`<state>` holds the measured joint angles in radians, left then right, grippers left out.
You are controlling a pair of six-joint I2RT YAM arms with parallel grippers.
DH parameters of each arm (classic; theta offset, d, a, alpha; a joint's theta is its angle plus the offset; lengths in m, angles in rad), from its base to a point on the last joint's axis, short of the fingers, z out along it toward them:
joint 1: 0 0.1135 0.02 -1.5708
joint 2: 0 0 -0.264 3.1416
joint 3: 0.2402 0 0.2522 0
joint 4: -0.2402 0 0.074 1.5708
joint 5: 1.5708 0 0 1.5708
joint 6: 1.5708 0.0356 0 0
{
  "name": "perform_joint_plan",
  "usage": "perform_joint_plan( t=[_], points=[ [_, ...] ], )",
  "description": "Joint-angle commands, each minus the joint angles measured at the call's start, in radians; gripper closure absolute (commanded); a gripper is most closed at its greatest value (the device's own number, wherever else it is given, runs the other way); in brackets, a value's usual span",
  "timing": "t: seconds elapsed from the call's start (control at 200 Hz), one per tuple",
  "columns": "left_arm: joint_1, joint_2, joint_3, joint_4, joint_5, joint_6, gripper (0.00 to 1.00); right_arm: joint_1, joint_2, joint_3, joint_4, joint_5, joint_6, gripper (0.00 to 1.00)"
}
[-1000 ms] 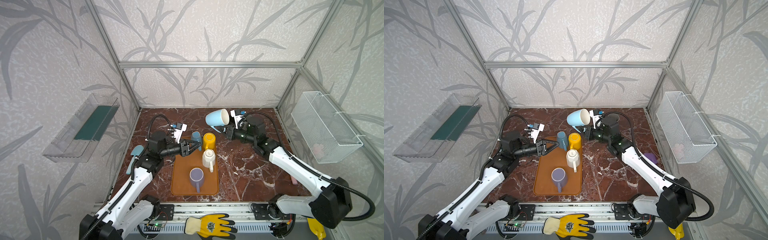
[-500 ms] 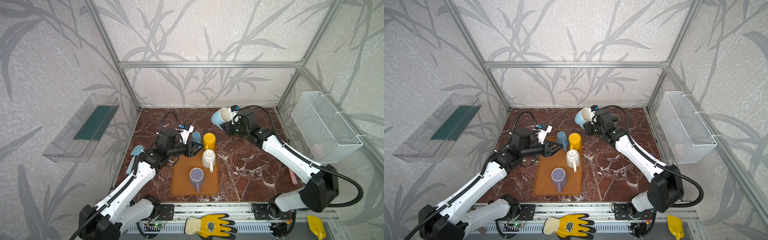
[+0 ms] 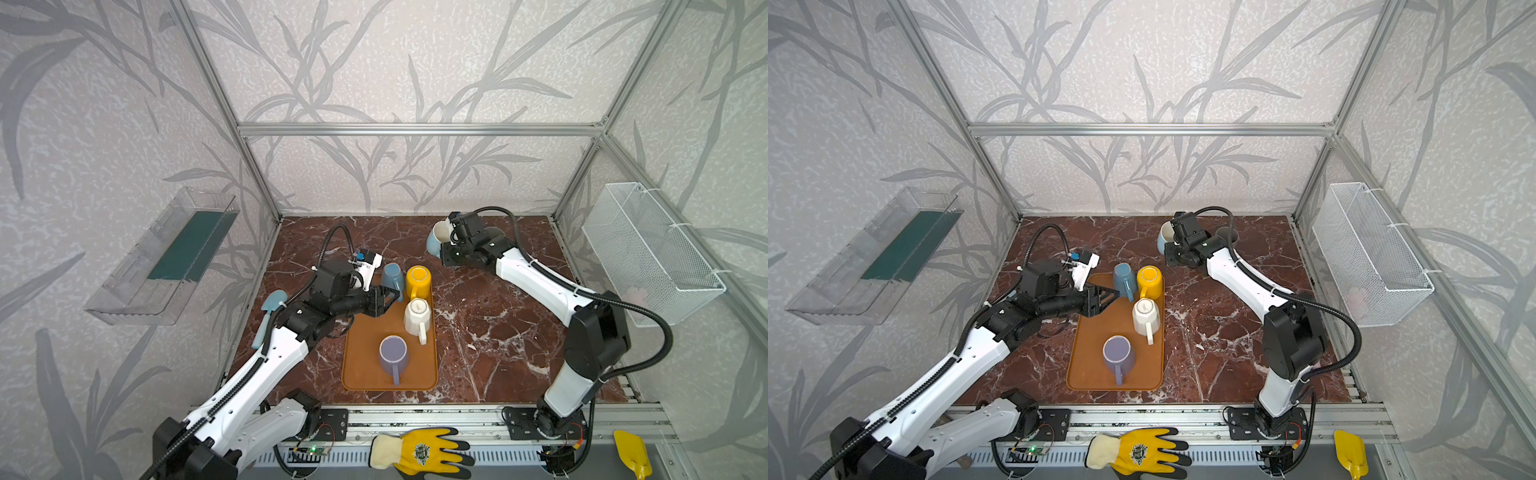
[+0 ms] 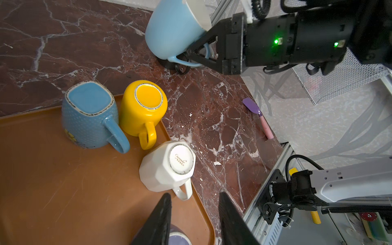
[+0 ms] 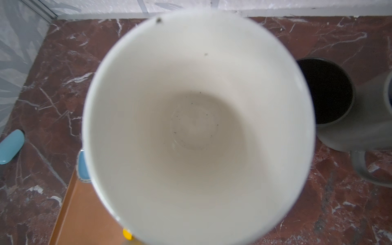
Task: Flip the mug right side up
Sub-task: 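Open the left gripper and carry the light-blue mug away with the right gripper, then lower the upright light-blue mug beside the black mug with the right gripper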
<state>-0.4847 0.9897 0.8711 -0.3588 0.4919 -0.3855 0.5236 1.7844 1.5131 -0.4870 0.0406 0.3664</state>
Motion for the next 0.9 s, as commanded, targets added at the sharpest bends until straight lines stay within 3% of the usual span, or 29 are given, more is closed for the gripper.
perform_joint_plan(
  t=[0.0,0.38,0.58,0.895],
  points=[
    [-0.006,-0.028,0.028,-0.053,-0.035,0.033,0.6,-0.003,0.05,0.1,-0.021,0.061,-0.011,1.0],
    [-0.007,-0.045,0.05,-0.115,-0.079,0.046,0.61,-0.004,0.291,0.391,-0.249,0.086,-0.033,1.0],
    [-0.009,-0.044,0.05,-0.085,-0.043,0.022,0.62,-0.007,0.395,0.532,-0.341,0.11,-0.059,1.0],
    [-0.013,-0.045,0.08,-0.118,-0.045,0.036,0.62,-0.009,0.613,0.882,-0.583,0.153,-0.066,1.0]
  ],
)
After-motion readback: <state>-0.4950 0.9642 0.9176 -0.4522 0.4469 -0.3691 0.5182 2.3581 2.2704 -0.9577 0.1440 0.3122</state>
